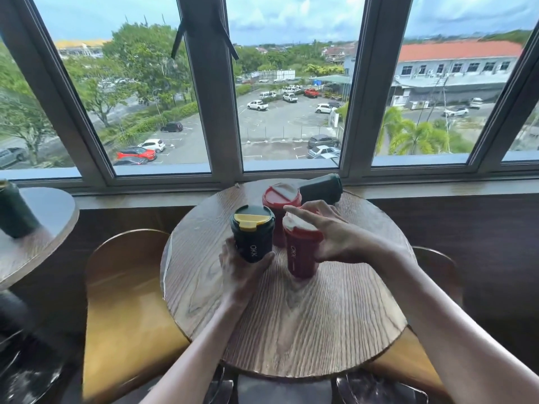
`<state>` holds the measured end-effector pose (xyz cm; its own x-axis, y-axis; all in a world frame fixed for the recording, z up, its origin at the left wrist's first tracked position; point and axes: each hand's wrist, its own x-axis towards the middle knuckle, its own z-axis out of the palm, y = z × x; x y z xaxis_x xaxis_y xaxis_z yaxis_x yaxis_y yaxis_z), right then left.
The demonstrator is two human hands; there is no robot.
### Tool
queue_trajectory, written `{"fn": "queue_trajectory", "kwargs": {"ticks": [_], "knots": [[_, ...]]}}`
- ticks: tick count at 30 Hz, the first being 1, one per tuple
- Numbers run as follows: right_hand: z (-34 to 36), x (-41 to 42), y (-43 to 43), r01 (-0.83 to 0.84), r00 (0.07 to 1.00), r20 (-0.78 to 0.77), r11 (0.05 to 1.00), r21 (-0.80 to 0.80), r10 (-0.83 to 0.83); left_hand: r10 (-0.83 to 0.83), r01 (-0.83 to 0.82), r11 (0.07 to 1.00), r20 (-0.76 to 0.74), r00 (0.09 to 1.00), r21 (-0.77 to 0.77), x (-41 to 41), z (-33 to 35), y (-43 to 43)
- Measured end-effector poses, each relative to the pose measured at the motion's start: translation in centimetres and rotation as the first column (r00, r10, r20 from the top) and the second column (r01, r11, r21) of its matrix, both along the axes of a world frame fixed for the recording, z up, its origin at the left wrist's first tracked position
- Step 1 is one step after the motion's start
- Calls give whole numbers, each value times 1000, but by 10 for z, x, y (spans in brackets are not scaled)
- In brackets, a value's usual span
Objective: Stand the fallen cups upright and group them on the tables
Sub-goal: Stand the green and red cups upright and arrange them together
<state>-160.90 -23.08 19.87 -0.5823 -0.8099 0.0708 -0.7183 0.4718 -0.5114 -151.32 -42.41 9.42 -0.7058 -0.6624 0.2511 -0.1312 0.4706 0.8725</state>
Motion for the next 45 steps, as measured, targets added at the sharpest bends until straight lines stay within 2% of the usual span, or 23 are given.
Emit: {"fn": "queue_trajectory", "kwargs": {"ticks": [2, 3, 5, 6, 7, 9, 12, 15, 23, 28, 33, 38, 42, 45], "knots": [[-21, 11, -1, 85, 996, 40, 971, -224, -78, 1, -1, 1000, -2, 1000, 4, 0, -1, 0], [-32, 19, -4, 163, 987, 55, 920, -356, -153, 4, -4, 1000, -1, 1000, 6, 0, -1, 1], [-53, 36, -12, 360, 931, 165, 744, -563, -325, 6, -6, 1000, 3, 1000, 11, 0, -2, 1], [-63, 43, -16, 446, 892, 243, 655, -609, -381, 4, -4, 1000, 2, 1000, 11, 0, -2, 1], [-71, 50, -21, 509, 857, 310, 590, -626, -411, 0, 0, 1000, 0, 1000, 9, 0, -2, 1], [-85, 57, -30, 597, 801, 407, 526, -606, -440, -3, 3, 1000, -1, 1000, 4, 0, -1, 1], [-98, 59, -42, 671, 740, 456, 498, -549, -494, -4, 4, 1000, -15, 1000, 8, 0, -2, 0], [-99, 51, -45, 676, 735, 466, 477, -561, -493, -8, 8, 1000, -17, 1000, 10, 1, -2, 0], [-92, 33, -28, 545, 823, 494, 633, -549, -281, -9, 9, 1000, -2, 1000, 30, 0, 1, 0], [-83, 16, -19, 458, 846, 507, 712, -531, -165, -66, 62, 995, 49, 997, 82, 2, 5, -3], [-82, 11, -16, 398, 861, 496, 751, -526, -110, -122, 119, 986, 24, 992, 117, 8, 4, -7], [-89, 11, -18, 394, 861, 492, 778, -489, -126, -130, 127, 988, 29, 991, 86, 9, 5, -9], [-81, 14, -11, 360, 824, 564, 808, -466, -42, -170, 169, 980, 6, 985, 104, 10, 3, -11], [-70, 18, 0, 358, 798, 602, 800, -481, 5, -240, 250, 947, -75, 968, 200, 14, 2, -16]]}}
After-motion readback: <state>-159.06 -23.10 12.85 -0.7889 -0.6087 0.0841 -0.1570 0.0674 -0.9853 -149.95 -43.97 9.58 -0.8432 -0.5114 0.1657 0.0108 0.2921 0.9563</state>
